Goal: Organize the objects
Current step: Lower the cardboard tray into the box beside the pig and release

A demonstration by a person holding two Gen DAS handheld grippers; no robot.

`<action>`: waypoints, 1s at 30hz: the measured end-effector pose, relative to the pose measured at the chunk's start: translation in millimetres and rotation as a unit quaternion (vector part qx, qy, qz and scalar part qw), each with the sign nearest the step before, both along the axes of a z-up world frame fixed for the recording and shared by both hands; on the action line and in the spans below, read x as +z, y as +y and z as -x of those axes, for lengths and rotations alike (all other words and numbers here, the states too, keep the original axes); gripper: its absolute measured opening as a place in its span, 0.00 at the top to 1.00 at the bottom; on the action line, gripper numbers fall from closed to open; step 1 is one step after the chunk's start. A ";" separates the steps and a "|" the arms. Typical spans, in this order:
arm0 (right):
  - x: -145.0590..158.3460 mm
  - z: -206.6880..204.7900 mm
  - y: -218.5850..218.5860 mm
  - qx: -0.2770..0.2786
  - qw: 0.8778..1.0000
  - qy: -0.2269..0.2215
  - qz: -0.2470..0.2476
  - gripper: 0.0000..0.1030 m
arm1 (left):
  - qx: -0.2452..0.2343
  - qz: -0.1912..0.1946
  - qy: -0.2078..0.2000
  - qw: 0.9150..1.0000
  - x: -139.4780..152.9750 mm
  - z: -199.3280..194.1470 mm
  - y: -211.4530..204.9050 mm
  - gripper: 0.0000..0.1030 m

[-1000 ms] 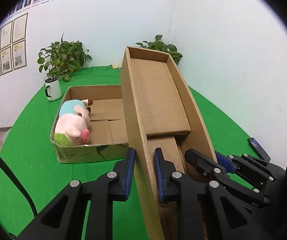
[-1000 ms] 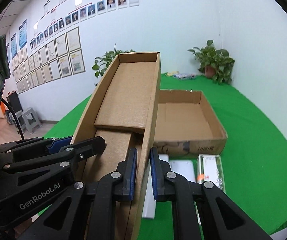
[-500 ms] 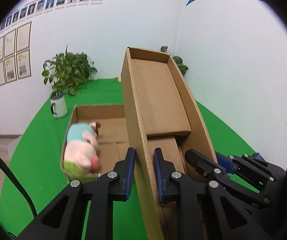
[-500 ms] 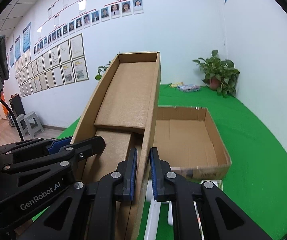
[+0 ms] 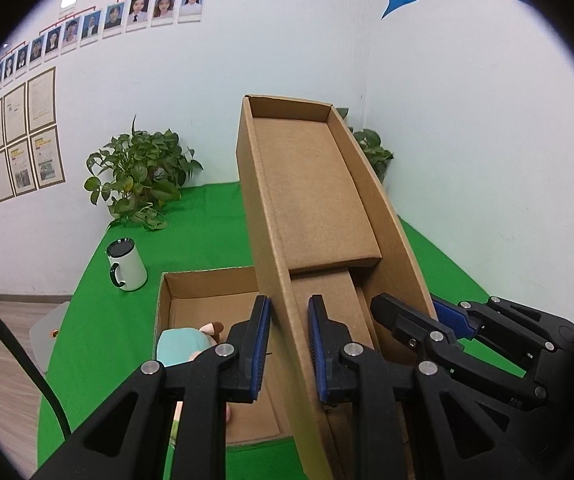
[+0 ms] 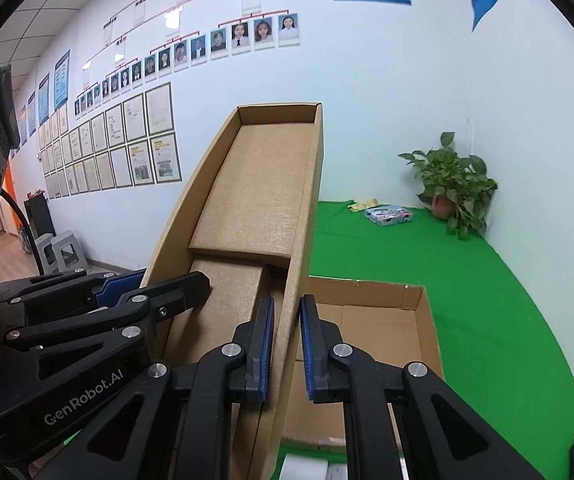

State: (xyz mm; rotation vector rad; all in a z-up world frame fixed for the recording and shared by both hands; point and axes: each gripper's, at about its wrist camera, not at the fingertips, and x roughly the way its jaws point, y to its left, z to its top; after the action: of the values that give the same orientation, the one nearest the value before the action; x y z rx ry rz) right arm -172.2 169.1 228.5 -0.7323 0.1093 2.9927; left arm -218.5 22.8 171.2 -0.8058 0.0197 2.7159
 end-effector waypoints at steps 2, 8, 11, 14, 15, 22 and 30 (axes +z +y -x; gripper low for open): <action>5.0 25.7 6.2 0.003 1.000 -0.015 0.005 0.89 | 0.002 0.008 -0.015 1.000 -4.6 15.1 2.0 0.82; -16.3 95.3 29.3 0.015 0.998 -0.061 0.028 0.89 | 0.014 0.020 -0.067 0.997 -37.6 61.1 1.4 0.82; -42.6 121.9 34.3 0.024 0.995 -0.092 0.038 0.89 | 0.020 0.028 -0.093 0.995 -61.8 76.8 -0.8 0.82; -72.2 149.1 41.3 0.034 0.991 -0.118 0.050 0.89 | 0.027 0.035 -0.119 0.992 -88.4 90.9 -4.5 0.82; -83.3 157.8 43.7 0.036 0.990 -0.127 0.055 0.89 | 0.030 0.036 -0.131 0.990 -99.4 96.9 -6.3 0.82; -161.5 186.2 40.4 0.041 0.980 -0.169 0.093 0.89 | 0.037 0.062 -0.174 0.982 -145.1 119.4 -5.9 0.83; -243.6 201.0 41.3 0.039 0.968 -0.215 0.123 0.89 | 0.048 0.082 -0.222 0.971 -198.3 128.8 -3.9 0.85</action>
State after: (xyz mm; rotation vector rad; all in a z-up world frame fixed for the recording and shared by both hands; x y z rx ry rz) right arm -373.1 210.4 -15.1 -1.4215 0.4429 2.8368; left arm -347.3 18.9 -27.1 -1.4801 0.1087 2.5803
